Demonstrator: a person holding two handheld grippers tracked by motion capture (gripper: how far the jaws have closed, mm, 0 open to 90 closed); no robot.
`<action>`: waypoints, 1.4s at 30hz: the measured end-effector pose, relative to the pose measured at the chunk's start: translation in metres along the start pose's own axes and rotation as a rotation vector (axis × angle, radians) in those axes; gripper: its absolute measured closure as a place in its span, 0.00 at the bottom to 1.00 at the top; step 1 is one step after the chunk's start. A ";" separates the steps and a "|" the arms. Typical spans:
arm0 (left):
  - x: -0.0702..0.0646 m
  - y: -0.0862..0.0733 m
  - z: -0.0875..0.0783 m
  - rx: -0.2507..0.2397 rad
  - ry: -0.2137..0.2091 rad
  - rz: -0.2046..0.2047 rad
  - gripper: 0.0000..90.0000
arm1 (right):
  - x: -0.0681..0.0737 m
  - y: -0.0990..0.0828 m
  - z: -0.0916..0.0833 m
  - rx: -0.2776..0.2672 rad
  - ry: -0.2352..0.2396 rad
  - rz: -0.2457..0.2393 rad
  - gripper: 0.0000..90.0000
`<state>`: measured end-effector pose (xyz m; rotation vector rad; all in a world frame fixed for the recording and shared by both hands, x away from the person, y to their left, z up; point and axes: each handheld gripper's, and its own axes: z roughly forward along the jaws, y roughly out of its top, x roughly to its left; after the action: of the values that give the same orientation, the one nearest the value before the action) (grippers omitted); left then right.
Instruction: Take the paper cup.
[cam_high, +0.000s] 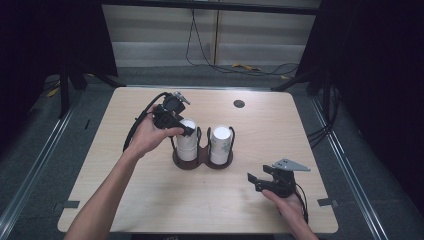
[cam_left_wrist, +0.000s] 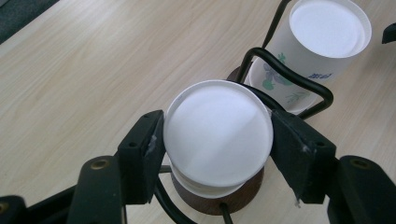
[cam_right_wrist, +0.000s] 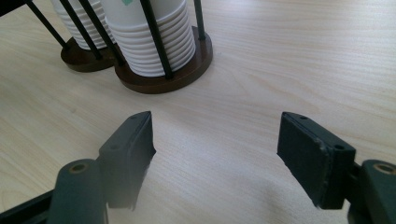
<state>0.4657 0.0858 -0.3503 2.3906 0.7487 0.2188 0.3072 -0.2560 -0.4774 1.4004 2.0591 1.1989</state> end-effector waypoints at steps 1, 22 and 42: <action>0.000 -0.001 0.000 -0.002 0.001 -0.001 0.41 | 0.000 0.000 0.000 -0.002 0.001 -0.001 0.30; -0.004 -0.003 -0.013 -0.048 0.017 0.005 0.42 | 0.001 0.000 0.001 0.001 0.001 0.003 0.30; 0.002 -0.005 -0.032 -0.129 -0.016 -0.019 0.42 | 0.001 0.000 0.001 -0.004 0.000 -0.001 0.30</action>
<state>0.4549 0.1069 -0.3275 2.2602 0.7270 0.2326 0.3071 -0.2545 -0.4774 1.3976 2.0561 1.2013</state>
